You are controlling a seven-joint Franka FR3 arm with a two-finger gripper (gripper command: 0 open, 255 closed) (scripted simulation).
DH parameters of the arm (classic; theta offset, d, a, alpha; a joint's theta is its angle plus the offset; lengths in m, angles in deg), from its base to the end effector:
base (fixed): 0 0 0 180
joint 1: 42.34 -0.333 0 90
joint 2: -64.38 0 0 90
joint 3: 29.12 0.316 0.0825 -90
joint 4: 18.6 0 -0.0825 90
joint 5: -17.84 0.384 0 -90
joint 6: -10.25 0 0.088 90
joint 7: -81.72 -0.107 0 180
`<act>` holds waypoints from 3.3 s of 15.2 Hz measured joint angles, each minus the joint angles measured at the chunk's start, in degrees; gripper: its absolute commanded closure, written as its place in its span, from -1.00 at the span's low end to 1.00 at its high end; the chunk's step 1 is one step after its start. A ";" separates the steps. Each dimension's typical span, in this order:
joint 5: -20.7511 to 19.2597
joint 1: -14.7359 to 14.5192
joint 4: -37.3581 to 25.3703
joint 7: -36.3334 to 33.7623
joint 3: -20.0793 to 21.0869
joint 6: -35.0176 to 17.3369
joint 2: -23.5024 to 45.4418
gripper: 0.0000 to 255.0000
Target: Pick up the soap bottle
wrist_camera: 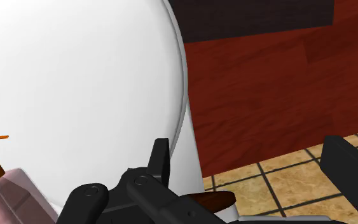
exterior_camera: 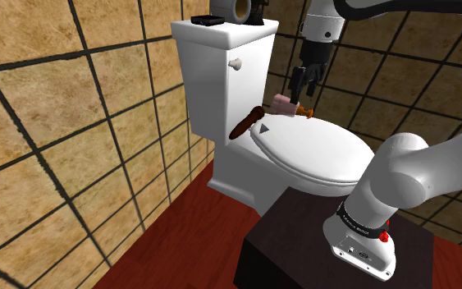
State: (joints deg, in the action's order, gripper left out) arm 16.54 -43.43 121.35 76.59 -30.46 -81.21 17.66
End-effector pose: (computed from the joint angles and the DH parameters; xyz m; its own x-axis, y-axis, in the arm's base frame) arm 0.2992 -0.0054 0.5607 0.9959 -0.0853 -0.0304 -0.0851 -0.9963 0.0084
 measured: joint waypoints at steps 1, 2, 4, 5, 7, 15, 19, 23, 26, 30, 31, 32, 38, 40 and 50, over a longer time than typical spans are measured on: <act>0.00 0.00 0.00 0.00 0.00 0.00 0.00 -1.00; -0.51 0.28 0.22 0.71 -0.67 -0.40 0.03 -1.00; -1.74 0.92 1.80 2.42 -2.31 -2.76 0.34 -1.00; -2.62 1.40 2.21 3.66 -3.52 -4.09 0.95 -1.00; -4.32 2.39 3.07 6.16 -5.93 -6.47 1.78 -1.00; -10.08 5.65 5.51 16.12 -16.23 -18.71 8.54 -1.00; -11.26 6.21 4.51 20.91 -21.24 -24.80 13.97 -1.00; -10.89 6.04 2.00 26.68 -26.81 -30.51 20.65 -1.00; -8.88 5.05 -0.48 31.18 -30.76 -34.81 26.52 -1.00; -3.37 3.56 -4.47 39.82 -36.85 -40.13 35.40 -1.00; -1.02 3.08 -6.31 42.47 -38.32 -40.90 38.24 -1.00; 1.06 2.94 -7.24 44.94 -39.42 -41.81 40.30 -1.00; 18.49 5.83 -17.39 61.41 -41.56 -43.52 56.56 -1.00; 20.62 6.69 -17.90 63.24 -41.01 -44.22 58.36 -1.00; 25.42 8.35 -17.05 66.87 -39.09 -47.65 62.25 1.00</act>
State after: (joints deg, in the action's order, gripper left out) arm 41.96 -35.08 104.29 143.45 -69.55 -128.86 79.90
